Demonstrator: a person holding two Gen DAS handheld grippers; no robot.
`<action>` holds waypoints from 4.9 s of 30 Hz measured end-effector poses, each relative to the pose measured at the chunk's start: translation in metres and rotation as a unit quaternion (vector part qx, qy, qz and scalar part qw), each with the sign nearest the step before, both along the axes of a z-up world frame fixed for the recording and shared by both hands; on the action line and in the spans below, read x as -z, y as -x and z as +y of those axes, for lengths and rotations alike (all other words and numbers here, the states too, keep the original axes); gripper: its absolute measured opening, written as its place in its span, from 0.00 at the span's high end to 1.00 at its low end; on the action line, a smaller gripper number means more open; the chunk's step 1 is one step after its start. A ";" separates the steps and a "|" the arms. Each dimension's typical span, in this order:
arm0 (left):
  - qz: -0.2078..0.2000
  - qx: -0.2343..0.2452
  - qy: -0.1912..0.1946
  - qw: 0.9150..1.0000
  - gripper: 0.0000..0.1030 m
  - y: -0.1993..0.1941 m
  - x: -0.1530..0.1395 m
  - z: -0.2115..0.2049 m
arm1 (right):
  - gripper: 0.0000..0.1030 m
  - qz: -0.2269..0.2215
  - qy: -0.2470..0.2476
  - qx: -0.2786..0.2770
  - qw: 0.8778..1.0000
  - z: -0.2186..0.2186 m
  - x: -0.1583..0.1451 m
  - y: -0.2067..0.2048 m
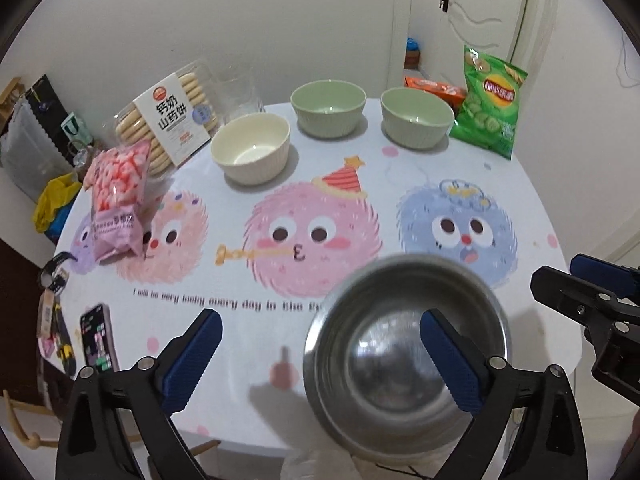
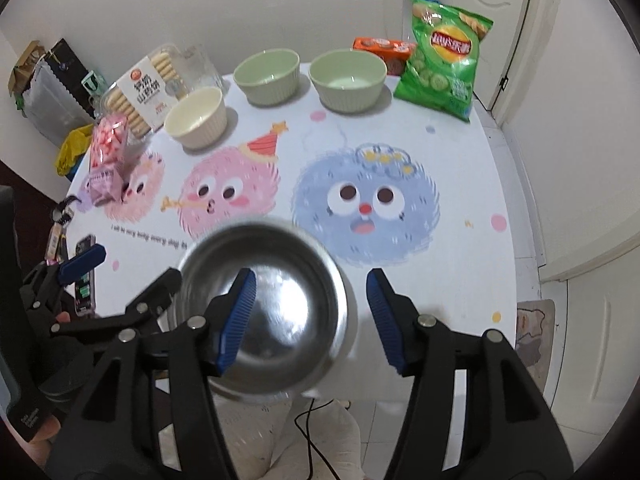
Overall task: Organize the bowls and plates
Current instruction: 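Move both grippers to the cream bowl and close on its rim, then lift the cream bowl with both grippers, set it beside the steel bowls, open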
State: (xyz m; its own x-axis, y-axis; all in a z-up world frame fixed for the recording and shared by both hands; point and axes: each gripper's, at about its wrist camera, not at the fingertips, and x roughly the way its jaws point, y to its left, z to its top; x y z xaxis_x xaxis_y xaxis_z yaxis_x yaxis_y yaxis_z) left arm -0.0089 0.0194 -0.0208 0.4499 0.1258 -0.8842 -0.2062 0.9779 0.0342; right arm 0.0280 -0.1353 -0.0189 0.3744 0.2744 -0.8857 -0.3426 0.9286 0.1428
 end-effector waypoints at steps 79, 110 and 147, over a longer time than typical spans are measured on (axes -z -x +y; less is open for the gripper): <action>0.096 0.009 0.081 0.992 0.93 -0.227 0.116 0.211 | 0.91 0.184 -0.040 0.110 0.976 0.217 0.119 -0.228; 0.088 0.171 0.069 0.979 0.93 -0.180 0.057 -0.039 | 0.91 0.145 -0.041 0.217 0.964 0.000 0.070 -0.123; 0.129 0.201 0.050 0.970 0.64 -0.133 0.109 -0.169 | 0.89 0.165 -0.011 0.228 0.960 -0.137 0.112 -0.067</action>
State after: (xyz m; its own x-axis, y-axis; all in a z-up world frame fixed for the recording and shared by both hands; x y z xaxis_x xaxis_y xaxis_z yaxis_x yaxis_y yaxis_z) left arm 0.1244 -0.1492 -0.1297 0.2064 -0.1055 -0.9728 0.1947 0.9787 -0.0649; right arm 0.0955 -0.2727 -0.1308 0.1594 0.1692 -0.9726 0.1655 0.9667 0.1952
